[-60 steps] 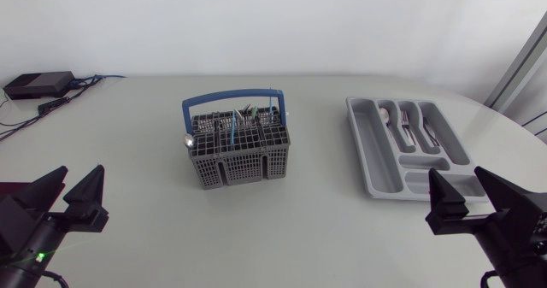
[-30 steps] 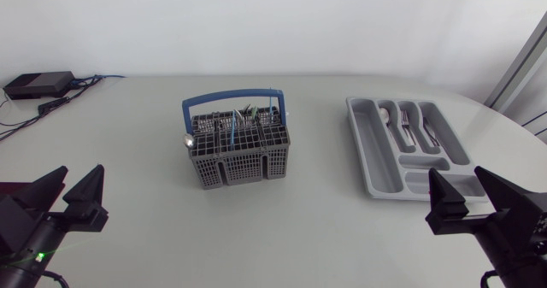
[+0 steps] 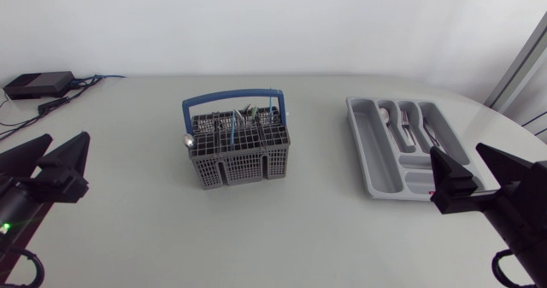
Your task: Unload the cutlery basket into the drawer organizer.
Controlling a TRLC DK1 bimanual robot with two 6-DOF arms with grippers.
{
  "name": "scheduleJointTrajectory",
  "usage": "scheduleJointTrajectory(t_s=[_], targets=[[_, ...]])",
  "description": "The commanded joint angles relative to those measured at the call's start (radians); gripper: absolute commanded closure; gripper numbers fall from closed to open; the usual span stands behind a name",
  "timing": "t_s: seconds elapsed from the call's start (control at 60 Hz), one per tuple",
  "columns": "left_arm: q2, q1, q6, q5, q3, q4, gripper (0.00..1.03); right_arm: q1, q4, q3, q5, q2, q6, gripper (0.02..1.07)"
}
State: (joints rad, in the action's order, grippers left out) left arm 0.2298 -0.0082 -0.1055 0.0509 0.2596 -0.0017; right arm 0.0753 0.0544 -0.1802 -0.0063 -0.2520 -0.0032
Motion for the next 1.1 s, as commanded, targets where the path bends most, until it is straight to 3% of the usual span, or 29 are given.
scheduleJointTrajectory(t_s=[0.0,0.1,0.183,0.283,0.333,0.4,0.633,0.717,0.8,0.933,1.083], targets=[[0.118,-0.022,-0.025,0.0,0.079,-0.003,0.05,0.026,0.019,-0.045,0.0,-0.082,0.006,0.07],[0.249,-0.049,-0.008,-0.036,0.162,-0.024,0.07,0.052,0.019,-0.084,0.005,-0.176,0.017,0.07],[0.399,-0.098,0.067,-0.083,0.279,-0.101,0.08,0.066,0.01,-0.119,0.006,-0.271,0.031,0.07],[0.614,-0.104,0.158,-0.102,0.445,-0.241,0.12,0.067,-0.065,-0.185,0.006,-0.36,0.034,0.07],[0.729,-0.11,0.201,-0.095,0.54,-0.359,0.12,0.067,-0.108,-0.22,0.006,-0.402,0.032,0.07],[0.836,-0.124,0.265,-0.026,0.622,-0.46,0.11,0.072,-0.179,-0.262,0.008,-0.444,0.026,0.07],[1.119,-0.088,0.299,0.221,0.834,-0.666,0.12,0.113,-0.298,-0.334,-0.027,-0.512,-0.055,0.07],[1.184,-0.072,0.3,0.279,0.88,-0.687,0.13,0.124,-0.332,-0.354,-0.066,-0.523,-0.095,0.07],[1.247,-0.059,0.316,0.345,0.923,-0.718,0.2,0.15,-0.389,-0.392,-0.087,-0.57,-0.173,0.07],[1.321,-0.042,0.325,0.386,0.977,-0.745,0.23,0.153,-0.415,-0.429,-0.184,-0.652,-0.205,0.07],[1.389,-0.022,0.336,0.458,1.012,-0.759,0.38,0.204,-0.418,-0.478,-0.184,-0.728,-0.199,0.07]])
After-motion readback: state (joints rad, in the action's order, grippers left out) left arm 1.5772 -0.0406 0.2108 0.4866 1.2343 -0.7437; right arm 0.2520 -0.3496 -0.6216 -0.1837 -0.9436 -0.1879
